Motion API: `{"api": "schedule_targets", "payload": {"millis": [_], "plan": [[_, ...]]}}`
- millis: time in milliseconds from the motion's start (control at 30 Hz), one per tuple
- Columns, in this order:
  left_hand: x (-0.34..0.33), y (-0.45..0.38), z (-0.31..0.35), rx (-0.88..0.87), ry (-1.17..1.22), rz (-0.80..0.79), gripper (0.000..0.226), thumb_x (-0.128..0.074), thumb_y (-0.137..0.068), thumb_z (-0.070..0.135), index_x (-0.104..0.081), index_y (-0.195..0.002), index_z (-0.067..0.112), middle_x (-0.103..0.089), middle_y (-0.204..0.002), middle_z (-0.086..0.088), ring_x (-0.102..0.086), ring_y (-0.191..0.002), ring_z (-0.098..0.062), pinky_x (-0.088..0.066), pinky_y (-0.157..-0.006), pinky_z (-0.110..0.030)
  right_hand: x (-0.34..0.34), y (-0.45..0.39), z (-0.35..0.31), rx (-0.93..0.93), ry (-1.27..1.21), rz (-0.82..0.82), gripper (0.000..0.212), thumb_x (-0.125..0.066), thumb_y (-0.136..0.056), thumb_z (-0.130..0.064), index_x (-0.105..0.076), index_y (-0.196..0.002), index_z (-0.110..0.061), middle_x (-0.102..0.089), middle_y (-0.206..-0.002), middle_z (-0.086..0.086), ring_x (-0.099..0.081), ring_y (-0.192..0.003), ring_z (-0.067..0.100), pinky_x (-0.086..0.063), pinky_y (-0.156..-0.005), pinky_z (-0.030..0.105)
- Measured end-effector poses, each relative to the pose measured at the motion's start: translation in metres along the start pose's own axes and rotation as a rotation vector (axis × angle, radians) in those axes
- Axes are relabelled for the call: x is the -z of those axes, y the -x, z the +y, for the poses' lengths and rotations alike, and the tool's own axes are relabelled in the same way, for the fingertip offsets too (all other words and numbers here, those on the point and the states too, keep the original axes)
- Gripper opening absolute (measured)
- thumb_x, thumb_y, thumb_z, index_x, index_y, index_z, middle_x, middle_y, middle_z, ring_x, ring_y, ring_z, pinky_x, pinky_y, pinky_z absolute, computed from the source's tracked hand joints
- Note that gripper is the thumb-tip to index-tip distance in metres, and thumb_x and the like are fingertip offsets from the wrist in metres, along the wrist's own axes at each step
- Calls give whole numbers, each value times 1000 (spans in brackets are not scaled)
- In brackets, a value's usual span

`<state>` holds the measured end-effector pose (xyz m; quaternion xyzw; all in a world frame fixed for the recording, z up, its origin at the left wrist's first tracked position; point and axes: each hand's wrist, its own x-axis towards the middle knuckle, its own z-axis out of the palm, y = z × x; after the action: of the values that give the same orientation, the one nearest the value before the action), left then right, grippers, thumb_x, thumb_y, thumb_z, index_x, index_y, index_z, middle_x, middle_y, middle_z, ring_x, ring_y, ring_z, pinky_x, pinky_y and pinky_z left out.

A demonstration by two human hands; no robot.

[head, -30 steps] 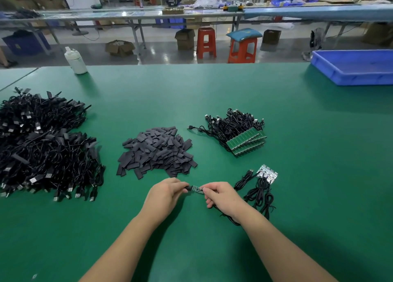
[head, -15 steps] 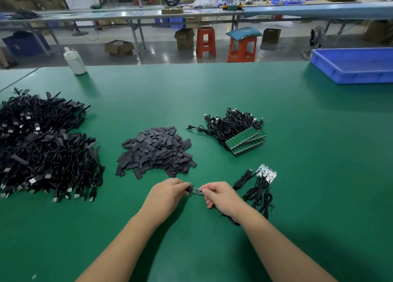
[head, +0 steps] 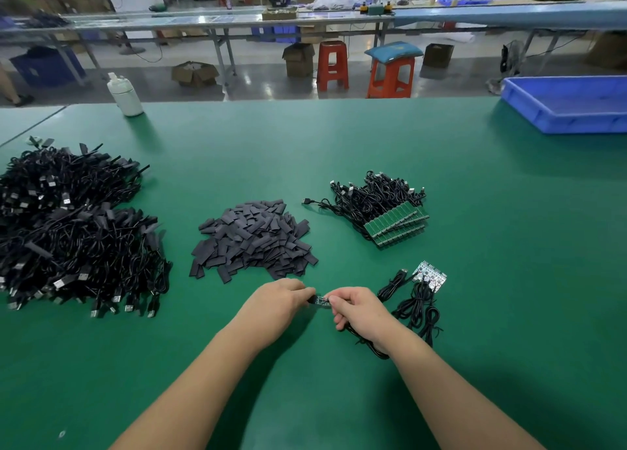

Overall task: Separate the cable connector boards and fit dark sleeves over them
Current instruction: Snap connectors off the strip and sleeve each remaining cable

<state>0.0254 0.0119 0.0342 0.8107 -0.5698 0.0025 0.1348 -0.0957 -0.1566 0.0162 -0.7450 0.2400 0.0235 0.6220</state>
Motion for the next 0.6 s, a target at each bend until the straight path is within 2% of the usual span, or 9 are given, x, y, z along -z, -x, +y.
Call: {"api": "schedule_targets", "payload": {"millis": [300,467,600], "plan": [[2,-2,-5,-59,-48,-8,41,-54,-91,5,-58,-128,22,-61,-115,5,-56,-99,-18,-49,-82,-35,0,0,-3,6,-17,-2,20,-50,-102,-15,-68,-108,-10,-60,-70,-1,-60,-59,9,-52,-65,20],[3,-2,-6,-2,78,40,24,-61,-93,13,-69,-115,18,-70,-104,4,-64,-91,-20,-53,-77,-33,-1,-1,-2,6,-31,-6,19,-51,-102,-16,-68,-102,-10,-60,-69,-1,-61,-58,10,-53,-65,22],[-1,2,-3,62,138,35,22,-58,-97,21,-69,-115,17,-70,-100,1,-66,-88,-23,-52,-79,-34,-1,-3,0,6,-39,0,18,-52,-101,-18,-68,-100,-9,-63,-69,0,-62,-59,12,-55,-67,25]]}}
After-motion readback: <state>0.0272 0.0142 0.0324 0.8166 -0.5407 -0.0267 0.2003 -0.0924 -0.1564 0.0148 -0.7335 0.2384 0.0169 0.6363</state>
